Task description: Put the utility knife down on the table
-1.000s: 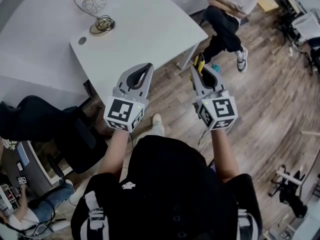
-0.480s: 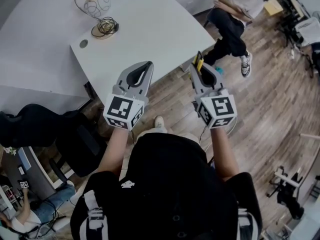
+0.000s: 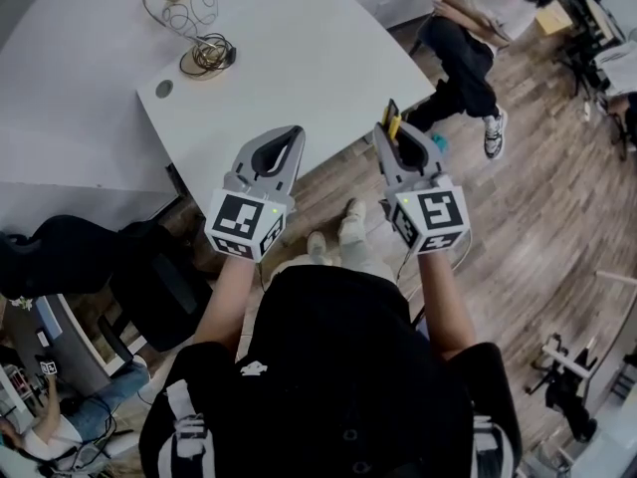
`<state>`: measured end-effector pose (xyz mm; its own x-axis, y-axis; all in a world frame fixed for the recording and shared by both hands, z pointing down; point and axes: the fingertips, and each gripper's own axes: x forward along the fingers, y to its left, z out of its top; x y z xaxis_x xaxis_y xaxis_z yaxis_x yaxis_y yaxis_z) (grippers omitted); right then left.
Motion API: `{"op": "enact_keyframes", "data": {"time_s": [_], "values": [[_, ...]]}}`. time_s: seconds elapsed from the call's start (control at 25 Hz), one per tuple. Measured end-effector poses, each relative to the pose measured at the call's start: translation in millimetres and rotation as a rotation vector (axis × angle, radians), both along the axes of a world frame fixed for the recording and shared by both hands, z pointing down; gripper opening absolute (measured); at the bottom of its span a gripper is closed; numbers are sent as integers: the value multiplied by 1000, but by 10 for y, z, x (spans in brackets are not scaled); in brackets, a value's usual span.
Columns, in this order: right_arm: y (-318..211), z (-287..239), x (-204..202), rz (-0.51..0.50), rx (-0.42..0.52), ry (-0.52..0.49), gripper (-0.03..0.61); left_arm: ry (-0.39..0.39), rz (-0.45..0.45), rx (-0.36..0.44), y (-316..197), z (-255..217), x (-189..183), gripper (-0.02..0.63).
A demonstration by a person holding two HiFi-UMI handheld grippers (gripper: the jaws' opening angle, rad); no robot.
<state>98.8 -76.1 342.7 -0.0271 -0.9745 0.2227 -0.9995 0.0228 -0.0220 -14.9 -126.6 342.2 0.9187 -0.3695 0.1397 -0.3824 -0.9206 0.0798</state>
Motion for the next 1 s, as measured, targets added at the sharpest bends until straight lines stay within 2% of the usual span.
{"op": "enact_keyframes", "data": {"time_s": [0.56,1.0], "values": [[-493,339,538,-78,-54,-61,80,-56,-52,-40,-351,278,569,18],[-898,699,867,-193,-135,-90,80,-92,-156,-128,-575,631,901,18]]}}
